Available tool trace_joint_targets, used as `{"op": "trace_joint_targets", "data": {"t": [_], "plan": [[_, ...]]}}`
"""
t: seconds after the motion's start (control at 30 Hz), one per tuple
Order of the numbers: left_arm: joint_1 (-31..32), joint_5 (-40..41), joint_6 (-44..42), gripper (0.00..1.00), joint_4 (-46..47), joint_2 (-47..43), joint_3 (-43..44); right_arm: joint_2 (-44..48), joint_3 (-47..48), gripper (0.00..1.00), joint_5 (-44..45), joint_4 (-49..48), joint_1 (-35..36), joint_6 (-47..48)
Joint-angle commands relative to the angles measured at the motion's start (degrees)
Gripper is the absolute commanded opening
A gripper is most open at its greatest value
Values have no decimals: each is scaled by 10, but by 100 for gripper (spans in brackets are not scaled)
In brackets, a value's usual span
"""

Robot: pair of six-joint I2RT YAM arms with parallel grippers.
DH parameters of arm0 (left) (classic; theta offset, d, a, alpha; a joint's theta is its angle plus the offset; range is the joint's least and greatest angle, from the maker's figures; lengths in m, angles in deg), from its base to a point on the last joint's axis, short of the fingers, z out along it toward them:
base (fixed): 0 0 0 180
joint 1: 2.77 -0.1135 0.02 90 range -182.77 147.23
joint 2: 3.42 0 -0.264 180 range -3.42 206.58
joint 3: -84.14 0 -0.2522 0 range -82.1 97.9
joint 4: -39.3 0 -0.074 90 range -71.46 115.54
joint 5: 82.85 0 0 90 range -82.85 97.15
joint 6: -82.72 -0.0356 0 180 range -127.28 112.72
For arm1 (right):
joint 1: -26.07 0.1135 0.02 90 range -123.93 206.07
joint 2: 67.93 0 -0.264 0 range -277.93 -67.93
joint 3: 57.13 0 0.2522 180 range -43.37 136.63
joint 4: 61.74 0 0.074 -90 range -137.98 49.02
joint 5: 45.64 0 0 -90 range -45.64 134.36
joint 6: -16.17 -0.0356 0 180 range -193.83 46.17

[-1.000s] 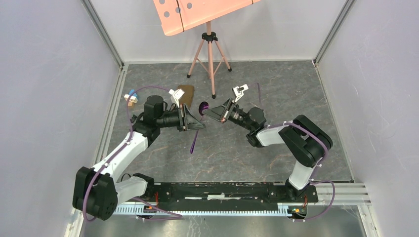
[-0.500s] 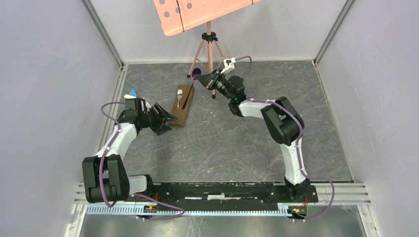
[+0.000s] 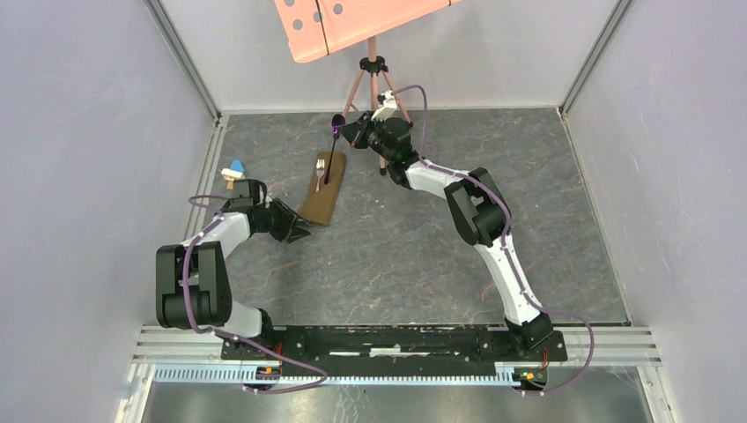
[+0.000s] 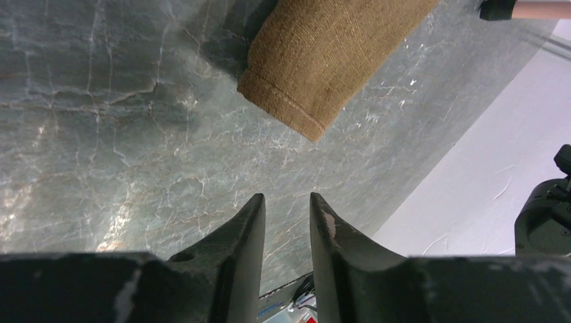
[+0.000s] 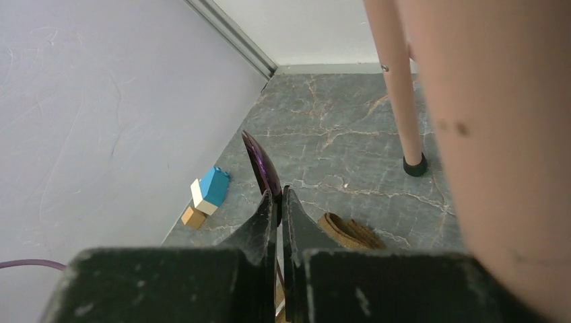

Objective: Fold the napkin into a case and place the utensils inside
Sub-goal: Insert the spoon into the folded napkin.

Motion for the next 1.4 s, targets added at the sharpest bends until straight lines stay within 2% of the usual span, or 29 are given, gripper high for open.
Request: {"op": "trace_joint_targets", "data": {"t": [0.0,0.37,0.67,0.83,0.93,1.1,1.37], "plan": [[1,-3,39,34,63,27,-13,-16,38,0,-7,26,-2,5],[7,4,73,34,141,72,-50,-9,13,0,-38,48,-5,-71],[7,8,71,34,145,72,-57,3,20,0,-46,117,-6,-58],[11,8,66,34,145,70,-56,20,-18,0,-50,96,-5,-57],[12,14,49,39,140,67,-55,37,-65,0,-43,59,-4,-58],[12,12,51,42,165,47,-67,54,-109,0,-50,8,1,-53],[12,33,52,37,146,30,-87,62,-127,0,-73,12,4,-77]]}}
